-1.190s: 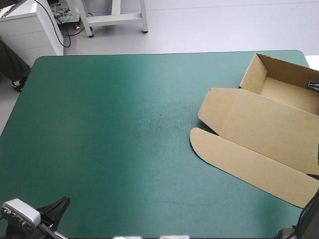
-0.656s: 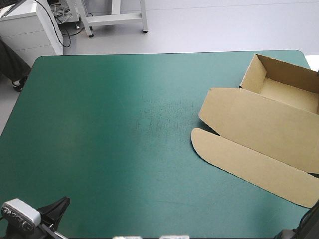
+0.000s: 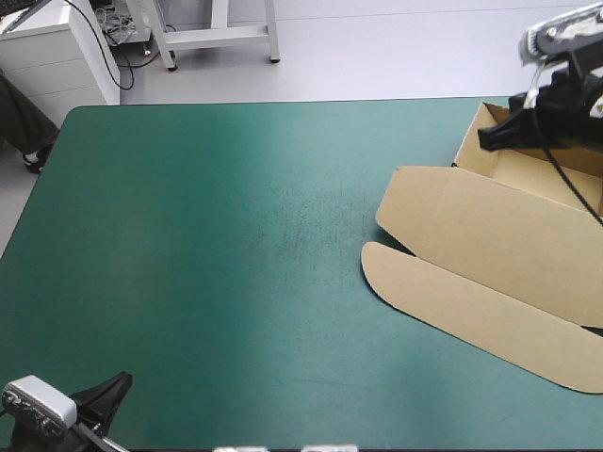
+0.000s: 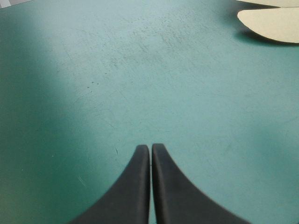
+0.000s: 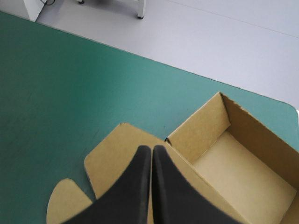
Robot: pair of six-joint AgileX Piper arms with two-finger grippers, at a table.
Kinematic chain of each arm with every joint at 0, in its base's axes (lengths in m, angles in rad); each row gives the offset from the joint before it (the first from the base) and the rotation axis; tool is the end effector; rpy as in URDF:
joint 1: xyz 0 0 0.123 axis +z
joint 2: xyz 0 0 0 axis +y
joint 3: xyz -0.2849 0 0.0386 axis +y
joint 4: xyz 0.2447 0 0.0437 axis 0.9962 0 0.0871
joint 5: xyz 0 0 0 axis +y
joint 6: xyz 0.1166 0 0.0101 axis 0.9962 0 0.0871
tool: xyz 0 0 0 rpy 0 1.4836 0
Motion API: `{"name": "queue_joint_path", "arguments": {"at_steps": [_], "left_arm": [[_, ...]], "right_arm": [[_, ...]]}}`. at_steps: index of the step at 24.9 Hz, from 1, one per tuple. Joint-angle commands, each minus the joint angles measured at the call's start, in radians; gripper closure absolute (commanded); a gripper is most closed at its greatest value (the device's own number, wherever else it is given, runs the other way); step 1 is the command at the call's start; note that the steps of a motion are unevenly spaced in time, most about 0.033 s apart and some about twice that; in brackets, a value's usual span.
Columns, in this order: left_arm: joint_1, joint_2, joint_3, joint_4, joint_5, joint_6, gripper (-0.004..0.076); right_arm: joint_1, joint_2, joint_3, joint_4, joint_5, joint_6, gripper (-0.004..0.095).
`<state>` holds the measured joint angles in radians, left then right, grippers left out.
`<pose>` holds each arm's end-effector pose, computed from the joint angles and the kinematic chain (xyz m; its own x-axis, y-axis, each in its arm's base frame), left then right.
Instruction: Fold the box
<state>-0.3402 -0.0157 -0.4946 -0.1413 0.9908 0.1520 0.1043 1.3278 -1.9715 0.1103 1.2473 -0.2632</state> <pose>0.0088 -0.0178 0.2706 -0.3241 0.1928 -0.9262 0.4594 0.8879 0.0241 0.2371 0.0371 0.5333 -0.4330 -0.2714 -0.8596 -0.2995 0.9427 -0.1467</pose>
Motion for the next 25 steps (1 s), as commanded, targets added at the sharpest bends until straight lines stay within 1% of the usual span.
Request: {"name": "queue_joint_path", "arguments": {"at_steps": [1,4,6,12,13,14,17,18,20,22,25], "left_arm": [[-0.002,-0.008,-0.021,-0.011,-0.077,-0.014,0.0731],[-0.002,-0.008,-0.021,-0.01,-0.077,-0.014,0.0731],[-0.002,-0.008,-0.021,-0.008,-0.077,-0.017,0.0731],[-0.002,-0.008,-0.021,-0.008,-0.077,-0.017,0.0731],[-0.002,-0.008,-0.021,-0.008,-0.077,-0.017,0.0731],[-0.002,-0.008,-0.021,-0.006,-0.077,-0.018,0.0731],[-0.002,-0.008,-0.021,-0.006,-0.077,-0.018,0.0731],[-0.002,-0.008,-0.021,-0.006,-0.077,-0.018,0.0731],[-0.002,-0.008,-0.021,-0.006,-0.077,-0.018,0.0731],[-0.002,-0.008,-0.021,-0.006,-0.077,-0.018,0.0731],[-0.002,-0.008,-0.021,-0.006,-0.077,-0.018,0.0731]], "right_arm": [[0.106,-0.117,0.13,-0.117,0.003,0.044,0.0917],[0.158,-0.211,0.292,-0.161,-0.035,0.088,0.0916],[0.169,-0.279,0.408,-0.168,-0.079,0.109,0.0917],[0.169,-0.545,0.808,-0.167,-0.272,0.141,0.0917],[0.169,-0.572,0.845,-0.164,-0.293,0.153,0.0917],[0.169,-0.669,0.973,-0.164,-0.33,0.182,0.0917],[0.169,-0.79,1.117,-0.164,-0.369,0.196,0.0917],[0.169,-0.874,1.197,-0.163,-0.391,0.199,0.0917],[0.169,-0.974,1.302,-0.157,-0.417,0.22,0.0917],[0.169,-1.081,1.396,-0.157,-0.42,0.223,0.0917],[0.169,-1.176,1.473,-0.157,-0.421,0.223,0.0917]]}}
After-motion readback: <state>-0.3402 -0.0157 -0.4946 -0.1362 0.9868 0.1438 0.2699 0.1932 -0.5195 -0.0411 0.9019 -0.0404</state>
